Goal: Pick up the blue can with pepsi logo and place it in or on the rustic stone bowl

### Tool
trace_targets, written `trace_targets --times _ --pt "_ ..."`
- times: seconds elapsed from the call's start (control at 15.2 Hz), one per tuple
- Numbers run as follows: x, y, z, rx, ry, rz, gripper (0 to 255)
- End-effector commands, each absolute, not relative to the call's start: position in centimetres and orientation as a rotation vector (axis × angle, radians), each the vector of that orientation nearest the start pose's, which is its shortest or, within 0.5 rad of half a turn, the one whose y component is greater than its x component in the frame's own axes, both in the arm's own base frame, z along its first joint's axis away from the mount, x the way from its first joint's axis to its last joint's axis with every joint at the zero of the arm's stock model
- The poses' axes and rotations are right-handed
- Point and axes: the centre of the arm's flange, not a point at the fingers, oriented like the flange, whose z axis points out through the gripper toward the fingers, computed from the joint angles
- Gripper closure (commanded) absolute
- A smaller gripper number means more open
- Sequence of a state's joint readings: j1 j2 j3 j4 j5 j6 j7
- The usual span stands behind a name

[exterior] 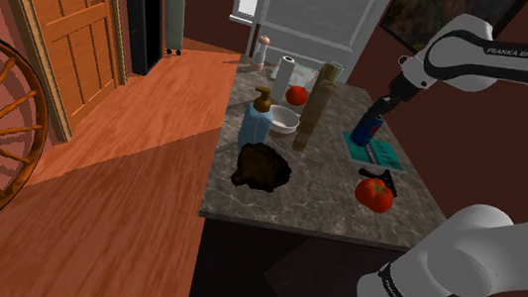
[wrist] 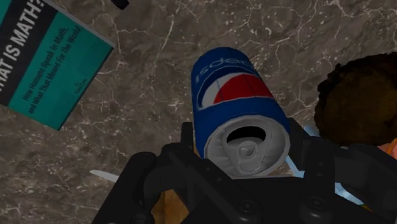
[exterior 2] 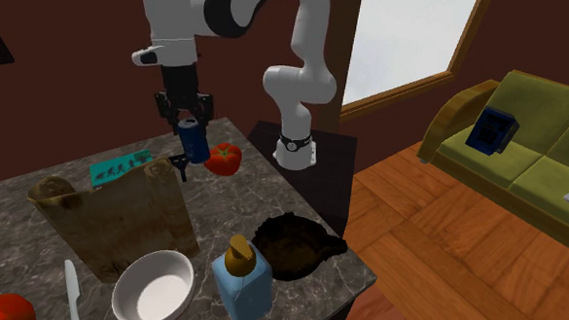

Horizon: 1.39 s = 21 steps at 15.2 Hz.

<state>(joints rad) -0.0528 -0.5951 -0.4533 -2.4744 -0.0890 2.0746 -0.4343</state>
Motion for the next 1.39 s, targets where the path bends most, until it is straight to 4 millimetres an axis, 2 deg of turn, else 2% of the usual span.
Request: trace_targets --times 0.0,1.32 --pt "35.1 -18.4 49.4 -3.038 -0.023 -0.316 255" --pt "45.0 6.0 51.4 -3.038 -0.023 -0.316 255"
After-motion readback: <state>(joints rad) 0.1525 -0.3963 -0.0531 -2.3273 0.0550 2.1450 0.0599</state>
